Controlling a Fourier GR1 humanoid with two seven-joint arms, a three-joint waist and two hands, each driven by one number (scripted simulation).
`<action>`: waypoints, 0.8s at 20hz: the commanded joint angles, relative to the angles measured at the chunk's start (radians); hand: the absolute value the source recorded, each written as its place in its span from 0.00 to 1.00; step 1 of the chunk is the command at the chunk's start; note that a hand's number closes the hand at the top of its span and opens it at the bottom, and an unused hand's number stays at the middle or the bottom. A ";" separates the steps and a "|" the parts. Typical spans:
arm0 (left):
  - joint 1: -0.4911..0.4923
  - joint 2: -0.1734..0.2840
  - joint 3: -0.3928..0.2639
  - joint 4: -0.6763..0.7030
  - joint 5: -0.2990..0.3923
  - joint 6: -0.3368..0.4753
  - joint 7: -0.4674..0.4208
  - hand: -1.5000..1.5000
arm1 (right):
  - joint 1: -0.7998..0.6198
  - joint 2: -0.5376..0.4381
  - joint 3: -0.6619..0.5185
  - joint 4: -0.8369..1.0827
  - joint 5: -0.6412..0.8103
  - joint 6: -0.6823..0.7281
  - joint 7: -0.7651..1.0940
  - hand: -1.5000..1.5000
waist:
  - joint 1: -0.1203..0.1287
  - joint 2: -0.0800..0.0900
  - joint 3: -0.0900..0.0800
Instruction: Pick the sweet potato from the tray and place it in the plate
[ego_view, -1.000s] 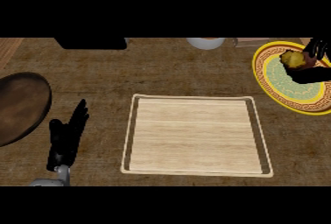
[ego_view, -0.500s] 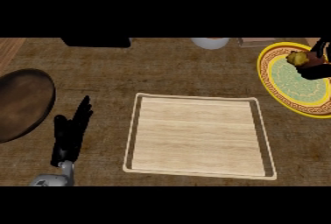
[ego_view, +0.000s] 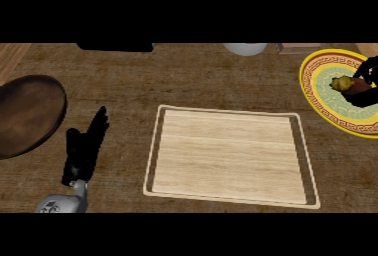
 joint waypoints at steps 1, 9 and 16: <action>-0.019 0.004 0.016 0.017 0.010 -0.012 0.001 0.50 | 0.002 -0.014 0.024 0.109 0.032 0.061 -0.045 0.00 | 0.005 0.004 0.001; 0.010 -0.025 0.004 0.025 -0.011 0.011 -0.030 0.50 | -0.016 -0.041 -0.071 0.127 -0.074 0.163 -0.327 0.00 | -0.007 -0.002 0.002; 0.020 -0.031 0.003 0.029 -0.008 0.009 -0.029 0.50 | -0.072 -0.112 -0.332 0.204 -0.340 0.366 -0.346 0.00 | -0.015 -0.003 0.002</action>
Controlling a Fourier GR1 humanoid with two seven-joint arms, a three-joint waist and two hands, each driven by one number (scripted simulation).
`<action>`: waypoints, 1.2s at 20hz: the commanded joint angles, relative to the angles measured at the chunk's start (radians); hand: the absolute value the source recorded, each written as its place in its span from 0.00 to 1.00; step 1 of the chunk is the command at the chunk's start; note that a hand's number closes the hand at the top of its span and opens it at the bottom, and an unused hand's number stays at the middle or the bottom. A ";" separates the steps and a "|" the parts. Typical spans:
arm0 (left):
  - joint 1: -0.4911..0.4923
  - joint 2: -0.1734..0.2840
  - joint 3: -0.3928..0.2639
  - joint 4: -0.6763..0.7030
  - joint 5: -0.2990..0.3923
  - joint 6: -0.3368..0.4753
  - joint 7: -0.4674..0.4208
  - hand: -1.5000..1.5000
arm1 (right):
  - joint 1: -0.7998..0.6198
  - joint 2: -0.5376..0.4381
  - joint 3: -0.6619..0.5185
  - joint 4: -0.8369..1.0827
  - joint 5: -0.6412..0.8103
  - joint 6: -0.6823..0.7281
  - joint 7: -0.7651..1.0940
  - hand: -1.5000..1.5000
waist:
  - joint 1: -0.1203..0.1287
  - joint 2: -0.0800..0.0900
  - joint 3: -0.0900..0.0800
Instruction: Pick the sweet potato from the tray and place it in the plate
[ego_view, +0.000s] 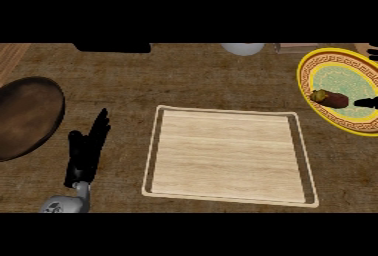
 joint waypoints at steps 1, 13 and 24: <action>-0.046 -0.010 0.000 0.008 -0.011 0.015 0.029 0.50 | -0.004 -0.046 -0.112 0.046 -0.115 0.112 -0.022 0.00 | -0.006 0.003 0.000; 0.002 0.007 -0.003 -0.036 0.006 -0.032 0.024 0.50 | 0.114 -0.045 -0.115 0.016 -0.142 0.273 -0.141 0.00 | 0.013 0.003 0.001; -0.038 -0.005 -0.005 -0.062 -0.020 -0.005 0.079 0.50 | 0.143 -0.009 -0.099 -0.002 -0.138 0.149 -0.114 0.00 | 0.015 0.005 0.001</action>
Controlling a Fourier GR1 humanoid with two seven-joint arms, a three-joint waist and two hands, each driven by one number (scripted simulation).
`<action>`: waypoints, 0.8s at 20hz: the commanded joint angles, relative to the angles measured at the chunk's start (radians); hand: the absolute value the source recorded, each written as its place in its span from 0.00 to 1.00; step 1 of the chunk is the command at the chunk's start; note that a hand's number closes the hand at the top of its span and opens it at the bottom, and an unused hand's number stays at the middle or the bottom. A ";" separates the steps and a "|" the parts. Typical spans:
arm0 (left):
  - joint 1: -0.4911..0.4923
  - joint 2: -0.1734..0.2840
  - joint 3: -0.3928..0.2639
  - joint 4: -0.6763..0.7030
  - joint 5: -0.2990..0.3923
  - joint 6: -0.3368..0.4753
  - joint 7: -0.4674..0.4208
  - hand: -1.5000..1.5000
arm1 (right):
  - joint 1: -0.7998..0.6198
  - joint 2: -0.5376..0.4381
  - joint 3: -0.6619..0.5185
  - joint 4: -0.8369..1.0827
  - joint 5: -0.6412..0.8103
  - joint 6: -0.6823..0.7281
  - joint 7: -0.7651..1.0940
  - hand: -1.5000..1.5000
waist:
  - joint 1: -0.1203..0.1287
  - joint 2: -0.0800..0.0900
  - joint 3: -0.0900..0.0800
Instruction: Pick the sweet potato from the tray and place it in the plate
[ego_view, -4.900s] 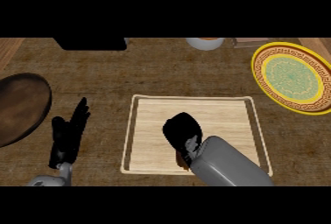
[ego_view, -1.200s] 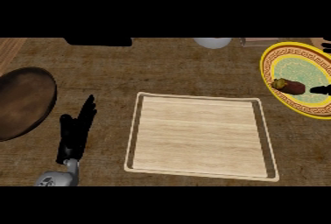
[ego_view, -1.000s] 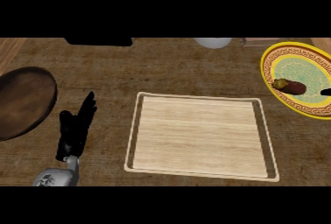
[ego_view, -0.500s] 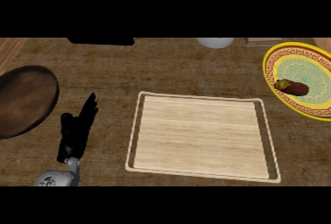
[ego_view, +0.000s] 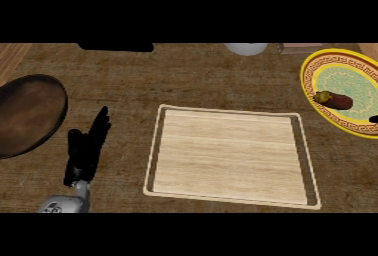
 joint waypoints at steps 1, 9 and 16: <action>-0.002 -0.015 -0.003 0.017 -0.005 0.005 -0.002 0.50 | 0.021 -0.003 0.007 0.006 0.009 -0.002 -0.036 0.00 | 0.003 0.004 0.000; -0.006 -0.001 0.007 0.007 -0.013 -0.001 0.004 0.50 | 0.030 -0.033 0.014 0.007 0.014 -0.008 -0.047 0.00 | 0.001 0.000 0.000; 0.010 -0.026 -0.014 0.016 -0.025 0.002 -0.022 0.50 | 0.069 -0.041 0.015 0.020 0.023 -0.062 -0.064 0.00 | 0.006 0.006 0.002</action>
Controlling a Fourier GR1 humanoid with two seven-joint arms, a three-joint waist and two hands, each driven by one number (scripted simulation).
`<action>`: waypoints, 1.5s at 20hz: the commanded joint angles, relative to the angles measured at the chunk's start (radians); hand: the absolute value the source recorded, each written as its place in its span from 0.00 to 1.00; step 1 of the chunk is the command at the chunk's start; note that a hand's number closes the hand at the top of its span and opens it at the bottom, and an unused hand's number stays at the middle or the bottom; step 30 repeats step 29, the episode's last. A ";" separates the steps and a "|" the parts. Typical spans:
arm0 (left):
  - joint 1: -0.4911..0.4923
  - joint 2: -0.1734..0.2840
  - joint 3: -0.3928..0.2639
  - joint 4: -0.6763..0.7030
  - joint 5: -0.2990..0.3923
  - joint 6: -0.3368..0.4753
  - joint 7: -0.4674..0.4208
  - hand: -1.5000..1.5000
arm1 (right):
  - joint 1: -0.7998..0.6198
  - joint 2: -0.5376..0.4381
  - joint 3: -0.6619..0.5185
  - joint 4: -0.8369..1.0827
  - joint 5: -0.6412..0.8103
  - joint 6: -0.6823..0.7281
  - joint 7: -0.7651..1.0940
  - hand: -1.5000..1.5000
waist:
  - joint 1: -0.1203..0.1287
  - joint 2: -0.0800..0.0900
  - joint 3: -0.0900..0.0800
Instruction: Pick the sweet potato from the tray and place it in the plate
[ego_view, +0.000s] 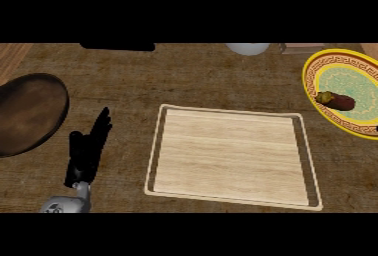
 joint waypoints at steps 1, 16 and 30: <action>-0.017 0.005 0.010 0.010 0.015 -0.020 0.002 0.50 | 0.031 0.001 0.011 0.009 0.015 -0.002 -0.032 0.00 | 0.000 0.003 0.001; -0.019 -0.004 0.015 0.035 0.001 -0.010 -0.020 0.50 | 0.053 -0.080 -0.050 0.025 -0.035 -0.004 -0.033 0.00 | 0.011 0.011 0.004; -0.028 -0.004 0.009 0.011 0.004 -0.021 0.011 0.50 | 0.116 -0.120 -0.078 0.027 -0.049 -0.084 -0.029 0.00 | 0.013 0.013 0.007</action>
